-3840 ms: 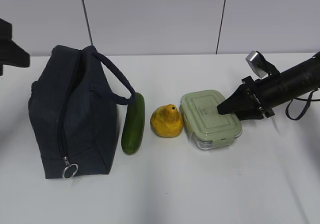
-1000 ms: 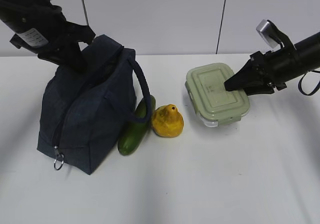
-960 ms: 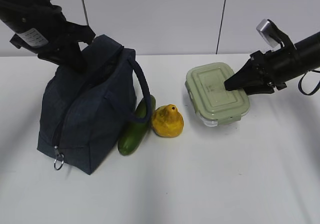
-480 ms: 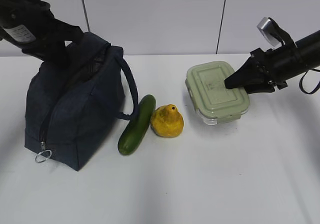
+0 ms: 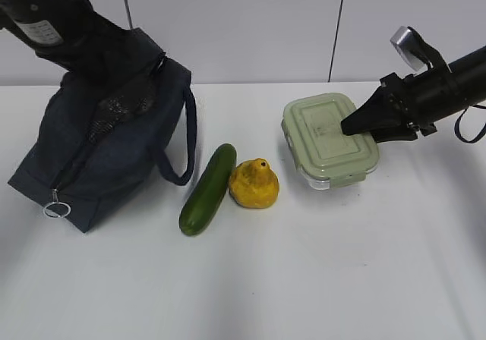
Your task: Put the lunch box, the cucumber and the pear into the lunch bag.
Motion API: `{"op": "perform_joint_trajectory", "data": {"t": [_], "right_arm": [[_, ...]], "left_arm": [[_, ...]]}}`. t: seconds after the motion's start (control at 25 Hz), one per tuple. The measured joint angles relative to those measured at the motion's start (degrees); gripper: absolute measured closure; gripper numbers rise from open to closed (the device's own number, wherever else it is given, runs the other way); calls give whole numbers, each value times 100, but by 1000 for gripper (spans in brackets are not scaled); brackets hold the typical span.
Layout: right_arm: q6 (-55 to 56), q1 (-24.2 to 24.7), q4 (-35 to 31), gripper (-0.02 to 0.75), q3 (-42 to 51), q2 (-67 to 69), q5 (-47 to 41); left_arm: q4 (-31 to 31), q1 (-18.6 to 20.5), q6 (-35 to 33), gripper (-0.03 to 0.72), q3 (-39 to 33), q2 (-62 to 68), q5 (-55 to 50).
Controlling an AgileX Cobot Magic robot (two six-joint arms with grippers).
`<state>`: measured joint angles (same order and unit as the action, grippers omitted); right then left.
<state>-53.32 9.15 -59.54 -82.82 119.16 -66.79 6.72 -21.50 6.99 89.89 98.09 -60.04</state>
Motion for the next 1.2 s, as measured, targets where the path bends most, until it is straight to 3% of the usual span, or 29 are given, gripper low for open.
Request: {"op": "perform_joint_trajectory", "data": {"t": [0.28, 0.6, 0.88, 1.2], "right_arm": [[32, 0, 0, 407, 0, 0, 0], [79, 0, -290, 408, 0, 0, 11], [93, -122, -332, 408, 0, -4, 11], [443, -315, -332, 408, -445, -191, 0]], "left_arm": [[319, -621, 263, 688, 2, 304, 28], [300, -657, 384, 688, 2, 370, 112], [-79, -657, 397, 688, 2, 370, 334], [-131, -657, 403, 688, 2, 370, 393]]}}
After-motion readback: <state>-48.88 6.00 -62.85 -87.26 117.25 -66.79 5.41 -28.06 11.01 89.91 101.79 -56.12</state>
